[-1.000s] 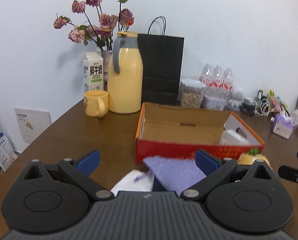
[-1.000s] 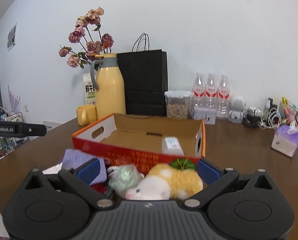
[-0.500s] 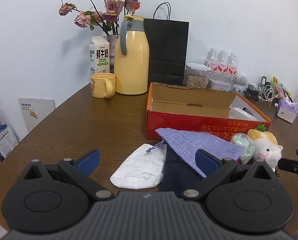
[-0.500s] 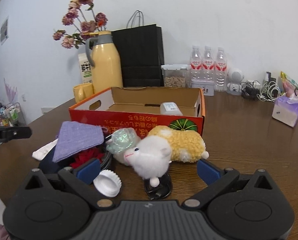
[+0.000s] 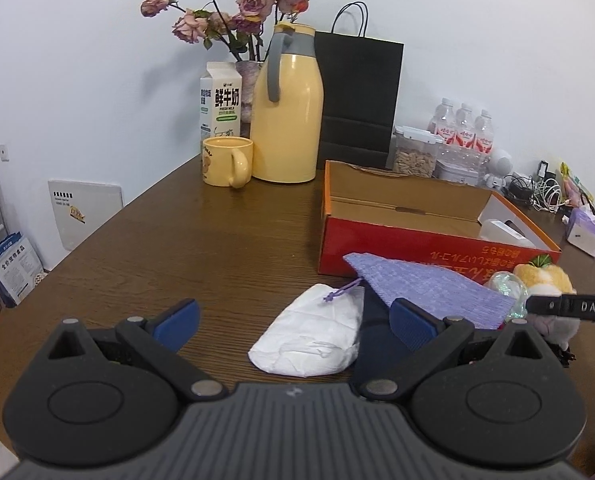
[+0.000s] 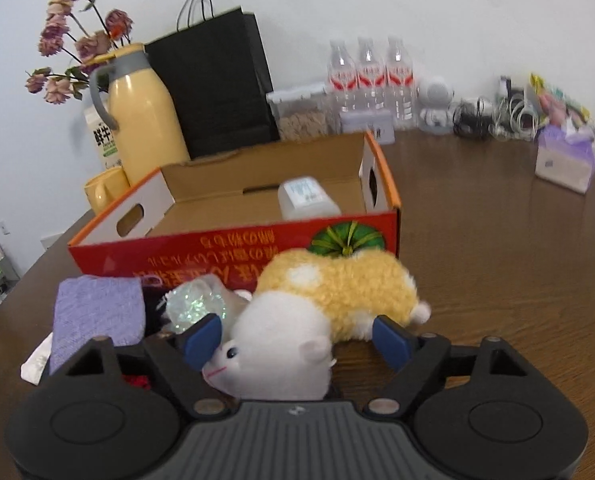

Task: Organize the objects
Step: 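Grasp the white plush sheep with the right gripper while the left gripper grasps the white cloth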

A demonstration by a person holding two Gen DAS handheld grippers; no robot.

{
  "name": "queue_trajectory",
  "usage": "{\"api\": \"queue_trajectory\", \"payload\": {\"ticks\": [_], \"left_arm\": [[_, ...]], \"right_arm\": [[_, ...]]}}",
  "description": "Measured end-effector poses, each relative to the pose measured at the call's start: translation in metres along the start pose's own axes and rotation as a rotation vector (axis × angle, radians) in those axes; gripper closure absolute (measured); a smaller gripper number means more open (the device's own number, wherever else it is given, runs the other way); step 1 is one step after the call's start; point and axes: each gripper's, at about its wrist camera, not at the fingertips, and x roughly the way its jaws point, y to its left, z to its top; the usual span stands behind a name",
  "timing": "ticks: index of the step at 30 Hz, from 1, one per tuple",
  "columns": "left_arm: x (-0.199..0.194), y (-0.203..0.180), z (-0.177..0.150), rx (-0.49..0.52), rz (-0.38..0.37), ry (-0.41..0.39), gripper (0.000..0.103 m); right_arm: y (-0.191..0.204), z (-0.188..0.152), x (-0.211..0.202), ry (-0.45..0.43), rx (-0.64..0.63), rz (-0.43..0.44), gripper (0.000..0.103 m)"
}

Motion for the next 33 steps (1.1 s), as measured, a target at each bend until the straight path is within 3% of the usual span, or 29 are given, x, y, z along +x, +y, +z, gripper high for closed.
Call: {"api": "queue_trajectory", "payload": {"ticks": [4,6,11,20,26,33], "left_arm": [[0.005,0.002,-0.001,-0.004,-0.006,0.010,0.000],[0.006,0.002,-0.002,-0.003,-0.009,0.014,0.000],[0.011,0.006,-0.005,-0.006,-0.002,0.034,0.000],[0.046,0.013,-0.012,0.007,-0.029,0.129,0.000],[0.078,0.014,-0.013,0.039,-0.005,0.177,0.000],[0.086,0.010,-0.018,0.065,-0.076,0.192,0.000]], "right_arm": [[0.001,-0.004,0.004,0.019,0.009,0.020,0.031],[0.002,-0.005,0.005,0.023,0.011,0.042,0.046],[0.000,-0.008,0.001,0.008,0.012,0.078,0.052],[-0.010,-0.013,-0.026,-0.072,0.016,0.103,0.053],[-0.009,-0.016,-0.043,-0.101,-0.011,0.116,0.053],[-0.009,-0.021,-0.050,-0.102,-0.020,0.126,0.053]]}}
